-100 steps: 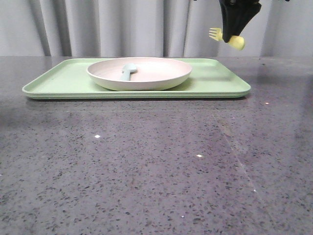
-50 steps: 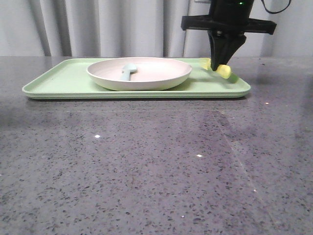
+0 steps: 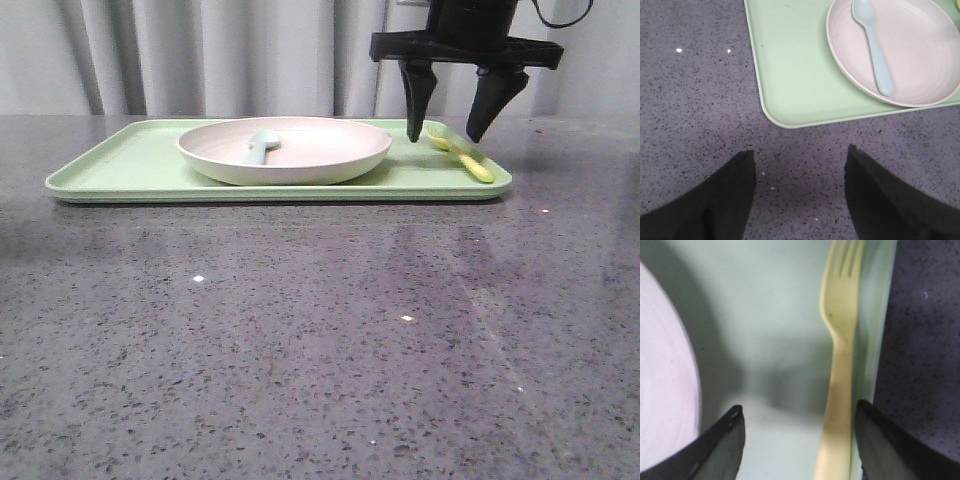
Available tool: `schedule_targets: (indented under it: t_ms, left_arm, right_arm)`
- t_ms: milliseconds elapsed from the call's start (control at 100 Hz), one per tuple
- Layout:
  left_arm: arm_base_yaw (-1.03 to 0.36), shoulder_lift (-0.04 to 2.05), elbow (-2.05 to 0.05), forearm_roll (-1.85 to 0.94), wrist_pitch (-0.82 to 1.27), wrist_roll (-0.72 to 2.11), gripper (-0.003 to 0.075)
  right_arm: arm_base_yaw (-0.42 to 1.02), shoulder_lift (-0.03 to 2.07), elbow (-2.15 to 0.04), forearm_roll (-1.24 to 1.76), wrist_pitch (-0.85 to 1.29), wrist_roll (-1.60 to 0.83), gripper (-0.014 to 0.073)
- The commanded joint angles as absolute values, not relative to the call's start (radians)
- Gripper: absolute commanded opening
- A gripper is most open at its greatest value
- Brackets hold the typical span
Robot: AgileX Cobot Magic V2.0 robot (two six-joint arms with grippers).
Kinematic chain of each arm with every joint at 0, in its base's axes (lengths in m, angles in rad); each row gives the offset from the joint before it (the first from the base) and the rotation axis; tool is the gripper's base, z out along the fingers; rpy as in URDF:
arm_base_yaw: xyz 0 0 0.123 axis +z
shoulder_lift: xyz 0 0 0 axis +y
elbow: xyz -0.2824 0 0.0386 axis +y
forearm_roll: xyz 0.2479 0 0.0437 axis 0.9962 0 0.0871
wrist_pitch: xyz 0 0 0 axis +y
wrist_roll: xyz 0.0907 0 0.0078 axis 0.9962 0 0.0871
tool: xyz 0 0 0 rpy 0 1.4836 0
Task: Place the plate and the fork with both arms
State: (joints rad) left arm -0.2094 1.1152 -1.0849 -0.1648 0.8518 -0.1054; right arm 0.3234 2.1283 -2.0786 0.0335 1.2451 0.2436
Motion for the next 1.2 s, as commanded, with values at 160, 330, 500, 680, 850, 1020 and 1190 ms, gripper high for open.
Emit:
schedule_targets:
  t_ms: [160, 330, 500, 680, 850, 1020, 1190]
  left_arm:
    - [-0.214, 1.095, -1.111, -0.177, 0.795, -0.103, 0.0386]
    - [-0.214, 1.095, -1.103, -0.177, 0.757, -0.103, 0.0386]
    - [-0.214, 1.074, -1.061, -0.177, 0.696, -0.103, 0.0386]
    - [-0.214, 1.014, -0.987, -0.177, 0.584, -0.105, 0.0386]
    - [-0.214, 0.956, -0.924, -0.173, 0.491, -0.105, 0.0386]
    - [-0.198, 0.909, -0.881, -0.147, 0.466, -0.107, 0.0328]
    - [-0.111, 0.882, -0.865, -0.146, 0.475, -0.107, 0.0291]
  right_arm:
    - [0.305, 2.009, -2.125, 0.0, 1.301, 0.238, 0.0487]
    - [0.304, 1.966, -2.122, 0.0, 1.301, 0.24, 0.0487]
    - [0.304, 1.895, -2.102, 0.0, 1.293, 0.239, 0.0487]
    - [0.304, 1.769, -2.012, -0.038, 1.244, 0.238, 0.0487]
    - [0.304, 1.609, -1.868, -0.05, 1.139, 0.238, 0.0487]
    - [0.304, 1.437, -1.675, -0.079, 1.02, 0.238, 0.0487]
    - [0.304, 1.259, -1.461, -0.121, 0.907, 0.245, 0.0487]
